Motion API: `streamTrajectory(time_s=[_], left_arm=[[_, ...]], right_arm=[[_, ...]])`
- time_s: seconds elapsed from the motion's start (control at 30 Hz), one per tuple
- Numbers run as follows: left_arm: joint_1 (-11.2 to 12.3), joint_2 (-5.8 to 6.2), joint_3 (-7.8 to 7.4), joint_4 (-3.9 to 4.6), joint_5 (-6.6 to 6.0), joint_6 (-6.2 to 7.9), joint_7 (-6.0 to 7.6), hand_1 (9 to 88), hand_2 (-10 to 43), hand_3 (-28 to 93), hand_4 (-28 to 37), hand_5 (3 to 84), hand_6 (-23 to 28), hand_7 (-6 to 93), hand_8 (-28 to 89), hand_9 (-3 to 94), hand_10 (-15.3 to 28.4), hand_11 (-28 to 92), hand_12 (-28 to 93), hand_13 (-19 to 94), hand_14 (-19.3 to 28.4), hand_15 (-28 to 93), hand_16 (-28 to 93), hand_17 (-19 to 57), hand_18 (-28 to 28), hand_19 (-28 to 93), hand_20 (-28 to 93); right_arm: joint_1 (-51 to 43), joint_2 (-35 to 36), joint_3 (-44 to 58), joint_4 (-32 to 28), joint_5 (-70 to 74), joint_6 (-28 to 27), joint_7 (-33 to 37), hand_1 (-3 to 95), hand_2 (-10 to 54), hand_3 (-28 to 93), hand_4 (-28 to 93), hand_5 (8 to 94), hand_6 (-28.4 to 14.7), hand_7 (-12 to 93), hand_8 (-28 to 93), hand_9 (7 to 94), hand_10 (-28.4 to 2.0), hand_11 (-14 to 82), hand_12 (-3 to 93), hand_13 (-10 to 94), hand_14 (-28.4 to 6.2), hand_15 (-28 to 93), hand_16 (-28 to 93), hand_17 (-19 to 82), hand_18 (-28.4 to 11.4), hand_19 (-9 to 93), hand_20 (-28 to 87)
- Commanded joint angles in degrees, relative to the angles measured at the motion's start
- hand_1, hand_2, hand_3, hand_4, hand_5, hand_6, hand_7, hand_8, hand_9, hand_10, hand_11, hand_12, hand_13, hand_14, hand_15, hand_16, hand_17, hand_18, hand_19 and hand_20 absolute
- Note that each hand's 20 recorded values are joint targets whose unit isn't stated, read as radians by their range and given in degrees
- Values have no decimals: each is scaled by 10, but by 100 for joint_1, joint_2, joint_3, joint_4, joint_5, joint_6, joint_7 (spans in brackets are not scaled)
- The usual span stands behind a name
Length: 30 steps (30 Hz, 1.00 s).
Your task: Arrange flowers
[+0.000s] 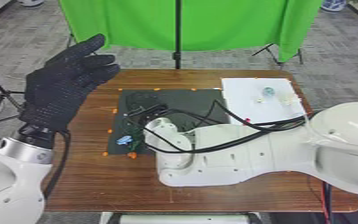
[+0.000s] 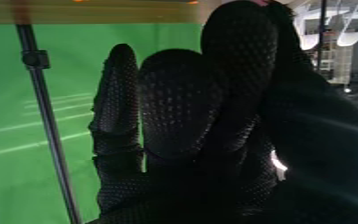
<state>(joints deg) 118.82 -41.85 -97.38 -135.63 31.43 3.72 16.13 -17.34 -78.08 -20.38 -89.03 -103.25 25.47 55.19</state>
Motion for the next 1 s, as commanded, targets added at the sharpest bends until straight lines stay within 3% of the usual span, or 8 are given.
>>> streamTrajectory(time_s=[0.03,0.37,0.57,1.0], left_arm=[[-177,-72,157,10,29,87,-109,243,64,788,-197,371,99,156,-101,344,220,294,119,236,284,507,-85,-81,253,576,252],[-63,-110,88,4,31,57,-104,245,64,787,-197,372,99,156,-101,344,220,296,120,236,284,509,-85,-80,252,575,256],[-130,-33,165,16,-8,120,-52,245,64,788,-196,372,99,157,-101,343,220,295,119,236,284,509,-86,-80,253,574,257],[-117,-96,157,17,13,127,-109,246,65,788,-195,373,99,156,-101,343,220,294,119,235,284,509,-87,-80,253,573,259]], right_arm=[[77,87,115,64,0,-221,56,515,-95,619,-283,823,44,154,-8,937,-72,346,197,859,-35,650,206,316,-163,877,86],[97,69,101,52,108,-211,110,511,-95,576,-283,792,35,150,-12,933,-74,340,202,850,-35,655,204,311,-167,874,92],[112,58,105,57,94,-198,98,497,-95,593,-283,768,35,150,-20,932,-75,340,202,849,-37,658,202,309,-169,873,96],[81,99,173,55,155,-69,151,476,-95,584,-283,718,41,152,-62,935,-75,342,202,851,-39,664,197,310,-171,871,107]])
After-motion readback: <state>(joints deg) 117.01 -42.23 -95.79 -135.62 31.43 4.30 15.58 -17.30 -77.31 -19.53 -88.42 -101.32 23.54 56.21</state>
